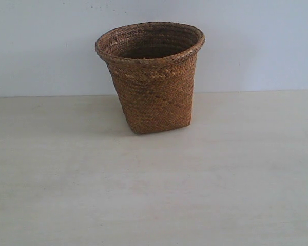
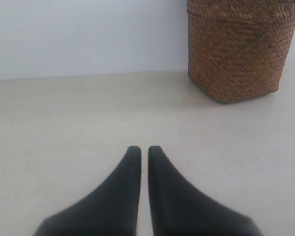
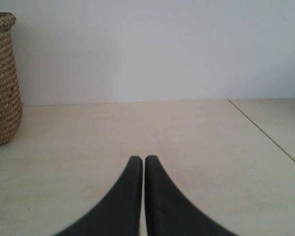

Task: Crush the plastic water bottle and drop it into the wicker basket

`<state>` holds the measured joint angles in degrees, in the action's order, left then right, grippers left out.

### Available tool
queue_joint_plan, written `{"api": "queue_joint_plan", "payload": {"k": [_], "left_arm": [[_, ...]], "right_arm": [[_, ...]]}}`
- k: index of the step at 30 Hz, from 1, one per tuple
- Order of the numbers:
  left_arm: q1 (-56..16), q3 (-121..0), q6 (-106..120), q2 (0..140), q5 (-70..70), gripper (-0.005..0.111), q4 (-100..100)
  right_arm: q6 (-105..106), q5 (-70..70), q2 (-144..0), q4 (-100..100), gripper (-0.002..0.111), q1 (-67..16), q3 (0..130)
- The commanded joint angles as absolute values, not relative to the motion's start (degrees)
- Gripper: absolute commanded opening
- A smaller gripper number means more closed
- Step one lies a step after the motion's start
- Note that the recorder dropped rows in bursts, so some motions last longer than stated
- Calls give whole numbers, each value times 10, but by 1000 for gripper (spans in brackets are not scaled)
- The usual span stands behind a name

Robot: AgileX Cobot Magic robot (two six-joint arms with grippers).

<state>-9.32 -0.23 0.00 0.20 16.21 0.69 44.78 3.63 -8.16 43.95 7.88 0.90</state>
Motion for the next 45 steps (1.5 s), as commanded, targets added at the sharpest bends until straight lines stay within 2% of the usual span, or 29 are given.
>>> {"api": "queue_joint_plan", "payload": {"k": [1,14,19,27,30,33,36,41,45], "left_arm": [[-91,0,0,0,159,4,10],[-91,0,0,0,162,4,10],[-91,0,0,0,162,4,10],[-91,0,0,0,162,4,10],[-91,0,0,0,162,4,10],[-91,0,0,0,160,4,10],[-91,0,0,0,159,4,10],[-91,0,0,0,159,4,10],[-91,0,0,0,159,4,10]], "right_arm": [[450,37,-79,440,0,80,7],[396,32,-79,436,0,80,10],[209,61,-79,236,0,80,47],[51,86,-79,100,0,80,63],[35,90,-59,86,0,80,63],[42,151,0,86,0,80,63],[42,181,0,85,0,80,53],[31,141,0,80,0,80,0],[-38,184,0,18,0,80,0]]}}
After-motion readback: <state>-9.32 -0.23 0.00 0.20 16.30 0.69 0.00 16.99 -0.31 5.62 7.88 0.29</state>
